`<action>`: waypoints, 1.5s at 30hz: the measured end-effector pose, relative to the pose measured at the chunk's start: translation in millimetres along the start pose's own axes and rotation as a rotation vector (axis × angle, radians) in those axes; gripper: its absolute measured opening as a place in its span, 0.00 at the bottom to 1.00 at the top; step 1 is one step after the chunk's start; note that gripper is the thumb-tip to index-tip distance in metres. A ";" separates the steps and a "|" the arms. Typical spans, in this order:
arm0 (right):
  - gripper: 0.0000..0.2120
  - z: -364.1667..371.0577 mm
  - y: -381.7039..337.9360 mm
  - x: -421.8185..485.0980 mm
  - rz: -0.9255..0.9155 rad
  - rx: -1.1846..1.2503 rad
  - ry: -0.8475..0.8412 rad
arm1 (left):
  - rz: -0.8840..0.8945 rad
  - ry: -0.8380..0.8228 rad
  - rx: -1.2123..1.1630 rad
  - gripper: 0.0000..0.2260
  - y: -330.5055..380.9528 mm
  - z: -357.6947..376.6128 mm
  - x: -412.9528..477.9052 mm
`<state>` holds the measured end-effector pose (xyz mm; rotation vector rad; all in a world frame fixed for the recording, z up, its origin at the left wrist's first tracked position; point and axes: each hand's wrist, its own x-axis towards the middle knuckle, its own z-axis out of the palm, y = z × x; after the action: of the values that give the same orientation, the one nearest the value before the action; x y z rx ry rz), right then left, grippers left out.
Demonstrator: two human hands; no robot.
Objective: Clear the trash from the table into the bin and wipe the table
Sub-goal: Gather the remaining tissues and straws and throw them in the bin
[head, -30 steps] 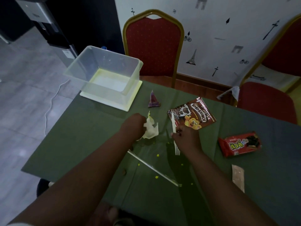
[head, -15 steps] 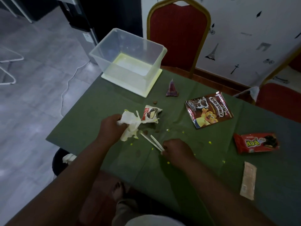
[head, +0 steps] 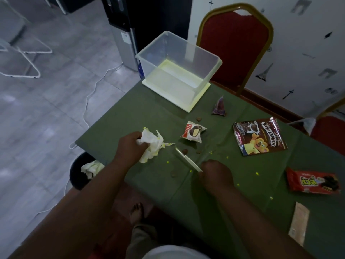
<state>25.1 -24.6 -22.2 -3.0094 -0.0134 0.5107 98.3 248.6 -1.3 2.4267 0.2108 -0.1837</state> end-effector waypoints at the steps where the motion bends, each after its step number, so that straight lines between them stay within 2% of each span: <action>1: 0.09 -5.1 -2.1 1.5 -0.006 0.013 0.024 | 0.000 0.016 -0.003 0.04 -2.2 -2.8 0.4; 9: 0.10 -68.8 -71.1 34.9 -0.077 0.176 0.151 | -0.100 0.167 -0.081 0.05 -37.5 -66.4 -4.8; 14: 0.10 -86.1 -161.6 60.0 -0.170 0.403 0.070 | -0.199 0.355 -0.127 0.06 -85.2 -126.5 -26.5; 16: 0.11 -86.4 -195.4 64.2 -0.190 0.501 0.042 | -0.240 0.377 -0.139 0.06 -104.3 -146.9 -34.5; 20: 0.14 -77.0 -289.6 68.3 -0.351 0.564 -0.010 | -0.392 0.458 -0.137 0.08 -171.3 -197.6 -55.5; 25: 0.15 -49.0 -387.8 72.3 -0.478 0.674 -0.102 | -0.558 0.517 -0.176 0.07 -249.2 -225.7 -77.1; 28: 0.18 -17.9 -438.6 80.5 -0.493 0.680 -0.153 | -0.641 0.497 -0.183 0.07 -293.6 -222.7 -82.0; 32: 0.19 36.3 -481.1 94.6 -0.457 0.612 -0.189 | -0.701 0.420 -0.178 0.12 -347.7 -195.9 -75.5; 35: 0.10 95.6 -505.0 118.4 -0.426 0.544 -0.247 | -0.787 0.378 -0.280 0.02 -402.2 -160.9 -57.8; 38: 0.07 143.9 -514.9 140.0 -0.378 0.489 -0.259 | -0.801 0.289 -0.281 0.02 -443.1 -117.5 -42.5; 41: 0.08 188.7 -525.7 169.8 -0.311 0.443 -0.259 | -0.790 0.211 -0.291 0.04 -480.7 -83.5 -19.5; 45: 0.08 236.1 -538.7 208.0 -0.245 0.460 -0.256 | -0.765 0.172 -0.218 0.16 -518.4 -58.5 17.8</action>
<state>147.0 537.2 -264.6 -2.4385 -0.2431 0.7484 16.6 678.5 -285.8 2.0340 1.1694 -0.2702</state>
